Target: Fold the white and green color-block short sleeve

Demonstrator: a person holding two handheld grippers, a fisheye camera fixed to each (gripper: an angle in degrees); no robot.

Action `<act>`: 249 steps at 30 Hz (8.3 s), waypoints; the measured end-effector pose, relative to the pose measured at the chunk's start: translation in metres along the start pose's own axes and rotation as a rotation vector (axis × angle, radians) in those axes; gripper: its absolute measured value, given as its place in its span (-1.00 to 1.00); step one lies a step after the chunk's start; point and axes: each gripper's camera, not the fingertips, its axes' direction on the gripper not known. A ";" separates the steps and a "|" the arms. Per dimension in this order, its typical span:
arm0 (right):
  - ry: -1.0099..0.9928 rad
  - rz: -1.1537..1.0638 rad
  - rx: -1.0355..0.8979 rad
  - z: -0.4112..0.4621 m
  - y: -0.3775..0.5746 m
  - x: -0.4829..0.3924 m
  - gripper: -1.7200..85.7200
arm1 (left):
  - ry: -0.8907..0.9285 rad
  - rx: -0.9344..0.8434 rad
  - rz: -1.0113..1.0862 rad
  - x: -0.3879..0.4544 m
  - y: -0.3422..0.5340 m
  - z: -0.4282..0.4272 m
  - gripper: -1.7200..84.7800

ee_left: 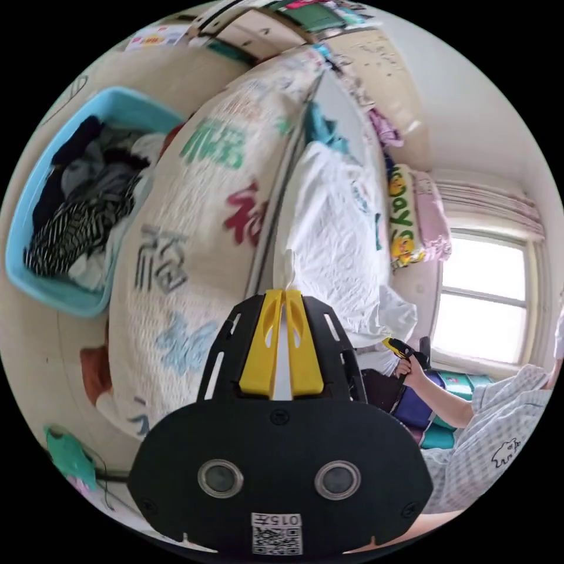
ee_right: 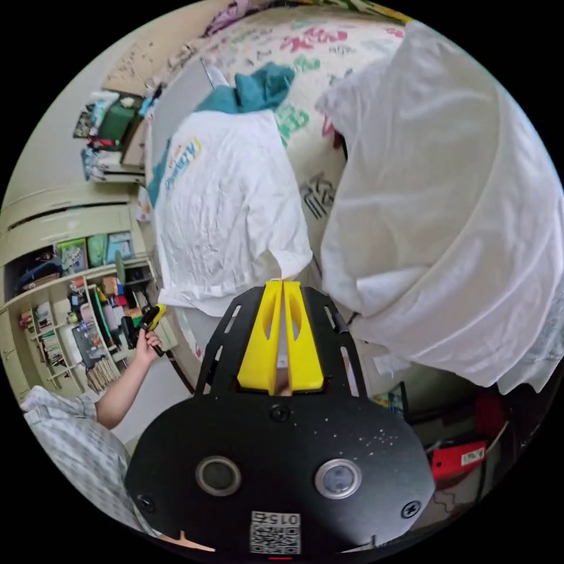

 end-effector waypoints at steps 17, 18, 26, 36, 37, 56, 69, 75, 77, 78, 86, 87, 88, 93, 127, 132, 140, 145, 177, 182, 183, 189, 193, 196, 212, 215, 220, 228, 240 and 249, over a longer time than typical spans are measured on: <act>0.258 -0.040 -0.186 0.042 -0.001 0.054 -0.88 | -0.176 -0.105 0.046 0.054 0.031 0.015 -0.78; 0.260 -0.066 -0.196 0.050 -0.008 0.048 -0.86 | -0.172 -0.100 -0.024 0.050 0.027 0.023 -0.78; 0.353 -0.127 -0.188 0.093 -0.048 0.041 -0.85 | -0.178 -0.210 -0.166 0.049 0.019 0.066 -0.83; 0.523 -0.027 -0.480 0.162 -0.033 0.103 -0.96 | -0.227 -0.234 -0.077 0.081 0.016 0.065 -0.98; 0.519 -0.025 -0.470 0.162 -0.033 0.105 -0.96 | -0.223 -0.235 -0.079 0.082 0.016 0.065 -0.98; 0.448 0.073 -0.288 0.184 -0.101 0.126 -0.98 | -0.222 -0.306 -0.073 0.106 0.019 0.080 -0.97; 0.573 0.036 -0.430 0.242 -0.108 0.126 -0.98 | -0.303 -0.349 -0.147 0.103 0.062 0.068 -0.98; 0.539 0.093 -0.538 0.266 -0.129 0.126 -0.87 | -0.273 -0.390 -0.184 0.108 0.070 0.072 -0.96; 0.552 0.076 -0.562 0.267 -0.135 0.122 -0.85 | -0.257 -0.389 -0.220 0.107 0.070 0.063 -0.96; 0.557 0.069 -0.574 0.266 -0.139 0.119 -0.85 | -0.256 -0.361 -0.251 0.107 0.068 0.052 -0.95; 0.443 0.047 -0.488 0.254 -0.161 0.085 -0.85 | -0.100 0.007 -0.170 0.144 -0.022 -0.002 -0.85; 0.400 0.030 -0.467 0.255 -0.166 0.073 -0.87 | -0.050 0.047 -0.156 0.148 -0.041 0.001 -0.83; 0.372 0.017 -0.457 0.257 -0.169 0.067 -0.88 | -0.027 0.066 -0.151 0.151 -0.051 0.003 -0.83; 0.075 -0.166 -0.425 0.291 -0.200 -0.018 -0.94 | 0.219 0.229 -0.253 0.157 -0.122 0.041 -0.78; 0.679 -0.954 -0.322 0.600 -0.387 -0.431 -0.81 | 0.100 -0.090 0.197 0.305 -0.083 0.142 -0.93; 0.680 -1.038 -0.293 0.612 -0.395 -0.439 -0.94 | 0.121 -0.034 0.193 0.282 -0.084 0.111 -0.94; 0.101 -1.043 -0.286 0.517 -0.420 -0.445 -0.96 | 0.082 0.172 0.105 0.225 -0.090 0.025 -0.95; 0.014 -1.001 -0.286 0.442 -0.424 -0.403 -0.96 | 0.092 0.207 0.187 0.225 -0.115 -0.007 -0.93; -0.063 -1.289 -0.149 0.423 -0.519 -0.571 -0.95 | 0.393 0.608 -0.071 0.162 -0.071 -0.087 -0.97; 0.093 -1.515 -0.416 0.534 -0.490 -0.667 -0.93 | 0.255 0.787 -0.336 0.120 -0.026 -0.114 -0.97; 0.197 -1.540 -0.451 0.556 -0.483 -0.674 -0.92 | 0.229 0.778 -0.393 0.111 -0.020 -0.114 -0.96; 0.199 -1.278 -0.309 0.521 -0.522 -0.659 -0.89 | 0.266 0.695 -0.441 0.096 -0.006 -0.129 -0.88; 0.063 -1.120 -0.304 0.465 -0.550 -0.612 -0.89 | 0.267 0.631 -0.412 0.098 -0.013 -0.146 -0.84; 0.124 -1.106 -0.341 0.434 -0.539 -0.566 -0.89 | 0.282 0.587 -0.361 0.106 -0.029 -0.160 -0.91; 0.297 -0.402 -0.161 0.205 -0.541 -0.300 -0.87 | -0.091 0.472 -0.153 0.242 -0.062 -0.283 -0.95; 0.414 -0.382 -0.014 0.149 -0.586 -0.284 -0.85 | -0.142 0.412 0.075 0.322 -0.107 -0.289 -0.94; 0.494 -0.293 -0.039 0.101 -0.677 -0.245 -0.78 | -0.092 0.265 0.320 0.444 -0.179 -0.266 -0.90; 0.432 -0.520 -0.404 0.041 -0.708 -0.189 -0.77 | -0.063 -0.178 0.721 0.722 -0.244 -0.109 -0.81; 0.312 -0.923 -0.328 -0.035 -0.682 -0.178 -0.78 | -0.303 -0.317 0.540 0.908 -0.291 0.043 -0.74; 0.248 -0.994 -0.370 -0.070 -0.667 -0.171 -0.92 | -0.423 -0.281 0.555 0.937 -0.276 0.027 -0.95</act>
